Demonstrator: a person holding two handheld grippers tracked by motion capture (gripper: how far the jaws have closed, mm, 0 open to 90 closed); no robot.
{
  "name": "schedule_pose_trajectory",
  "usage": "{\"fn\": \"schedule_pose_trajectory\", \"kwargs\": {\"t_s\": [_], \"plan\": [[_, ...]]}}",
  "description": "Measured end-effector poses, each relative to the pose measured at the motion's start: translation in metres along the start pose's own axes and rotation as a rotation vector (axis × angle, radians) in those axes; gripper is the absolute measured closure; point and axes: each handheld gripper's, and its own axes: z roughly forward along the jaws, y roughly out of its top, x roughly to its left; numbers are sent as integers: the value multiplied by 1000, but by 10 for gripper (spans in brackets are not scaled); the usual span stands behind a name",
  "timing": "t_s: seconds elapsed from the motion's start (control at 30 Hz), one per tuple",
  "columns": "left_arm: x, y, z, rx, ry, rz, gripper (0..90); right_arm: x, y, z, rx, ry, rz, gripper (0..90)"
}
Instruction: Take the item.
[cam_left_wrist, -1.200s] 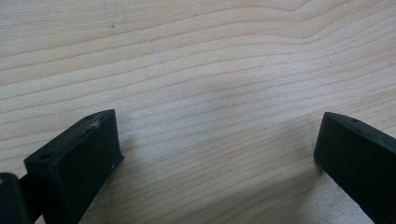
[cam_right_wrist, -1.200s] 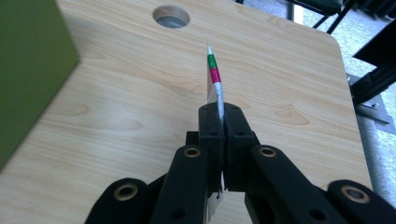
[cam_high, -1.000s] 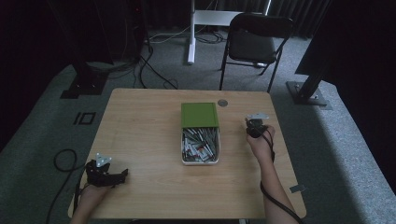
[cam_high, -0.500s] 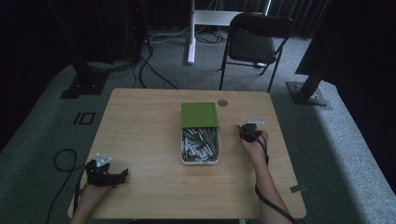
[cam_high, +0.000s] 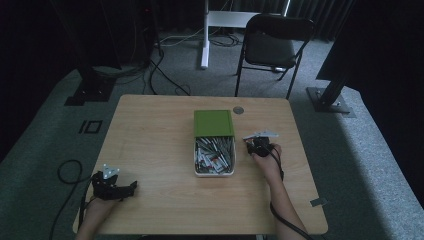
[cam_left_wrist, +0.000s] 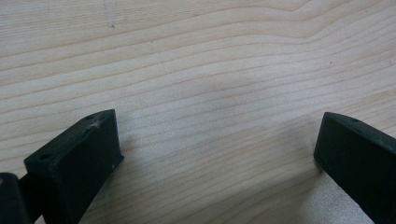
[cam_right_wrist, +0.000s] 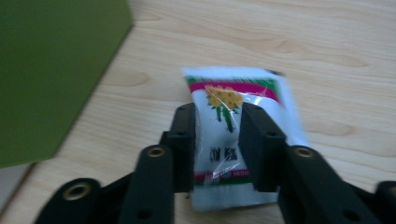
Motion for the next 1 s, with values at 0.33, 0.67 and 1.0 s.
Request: {"fn": "schedule_pose_trajectory", "kwargs": {"t_s": [0.33,0.67,1.0], "plan": [[0,0,0,0,0,0,13,-2,4,-23,-46,17,2,472],[0,0,0,0,0,0,13,-11,-6,-40,-48,8,9,381],[0,0,0,0,0,0,13,-20,-19,-53,-59,-5,39,324]]}}
